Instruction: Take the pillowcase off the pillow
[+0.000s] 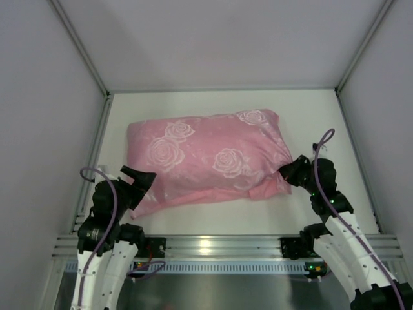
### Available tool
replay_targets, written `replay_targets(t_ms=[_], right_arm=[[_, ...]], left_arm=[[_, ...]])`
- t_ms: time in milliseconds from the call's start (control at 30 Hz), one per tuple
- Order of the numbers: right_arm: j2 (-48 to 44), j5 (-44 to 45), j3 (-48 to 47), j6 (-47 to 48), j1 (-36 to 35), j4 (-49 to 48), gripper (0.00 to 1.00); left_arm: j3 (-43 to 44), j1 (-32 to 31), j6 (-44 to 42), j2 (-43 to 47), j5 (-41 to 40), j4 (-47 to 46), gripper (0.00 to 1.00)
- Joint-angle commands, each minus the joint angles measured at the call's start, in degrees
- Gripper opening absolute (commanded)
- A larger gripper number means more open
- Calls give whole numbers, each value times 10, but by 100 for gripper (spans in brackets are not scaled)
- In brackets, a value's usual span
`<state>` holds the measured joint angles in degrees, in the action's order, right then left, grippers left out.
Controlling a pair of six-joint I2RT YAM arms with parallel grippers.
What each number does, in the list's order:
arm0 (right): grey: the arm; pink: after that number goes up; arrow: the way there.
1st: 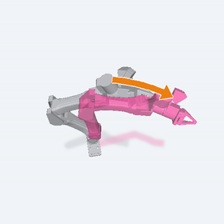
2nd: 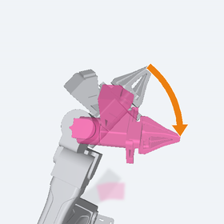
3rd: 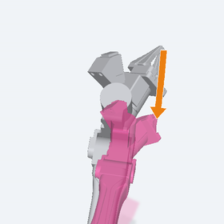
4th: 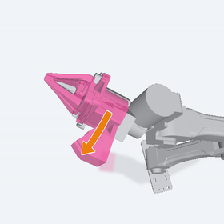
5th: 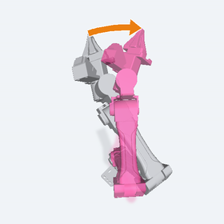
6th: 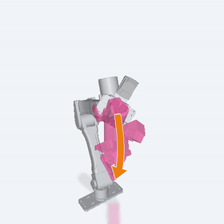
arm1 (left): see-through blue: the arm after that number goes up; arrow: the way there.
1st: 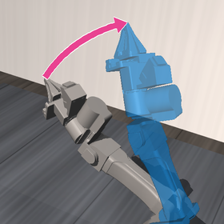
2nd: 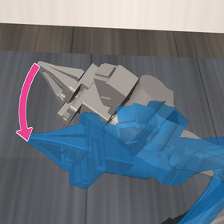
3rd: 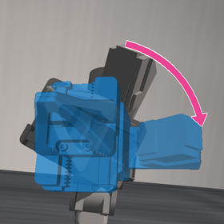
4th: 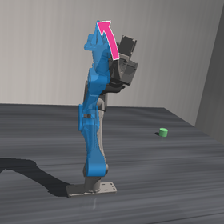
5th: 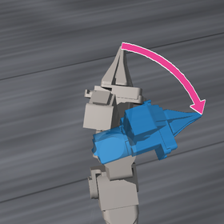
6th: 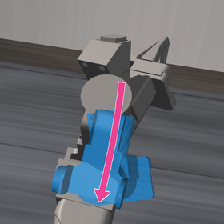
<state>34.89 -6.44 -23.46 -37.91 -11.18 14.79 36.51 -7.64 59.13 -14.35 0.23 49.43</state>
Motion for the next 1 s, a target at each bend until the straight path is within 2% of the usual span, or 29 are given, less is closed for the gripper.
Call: replay_targets(t_ms=[0,133,300,433,500,567,600,633,667,700,967], right_arm=[[-6,-49,-44,8,26,-10,0],[-4,-60,-47,13,30,-10,0],[3,-86,-43,19,30,-23,0],[13,-108,-42,22,31,-39,0],[24,-125,-42,24,30,-47,0],[29,-139,-44,25,30,-56,0],[34,-143,-45,28,30,-59,0],[38,-147,-47,29,30,-61,0],[39,-154,-48,31,31,-61,0],[41,-157,-49,35,31,-62,0],[25,-169,-51,47,30,-61,0]], left_arm=[[-2,3,-15,-51,-12,-1,98],[-21,3,-40,-110,43,-42,98],[-31,3,-42,-179,60,-105,98],[-49,3,-39,-202,71,-165,98],[-69,3,-35,-211,86,-213,95],[-84,3,-33,-213,112,-250,83],[-100,3,-34,-213,124,-271,57],[-108,3,-33,-213,134,-308,43],[-113,3,-31,-212,142,-322,25],[-118,3,-27,-212,146,-329,0],[-103,3,-20,-148,175,-313,0]])
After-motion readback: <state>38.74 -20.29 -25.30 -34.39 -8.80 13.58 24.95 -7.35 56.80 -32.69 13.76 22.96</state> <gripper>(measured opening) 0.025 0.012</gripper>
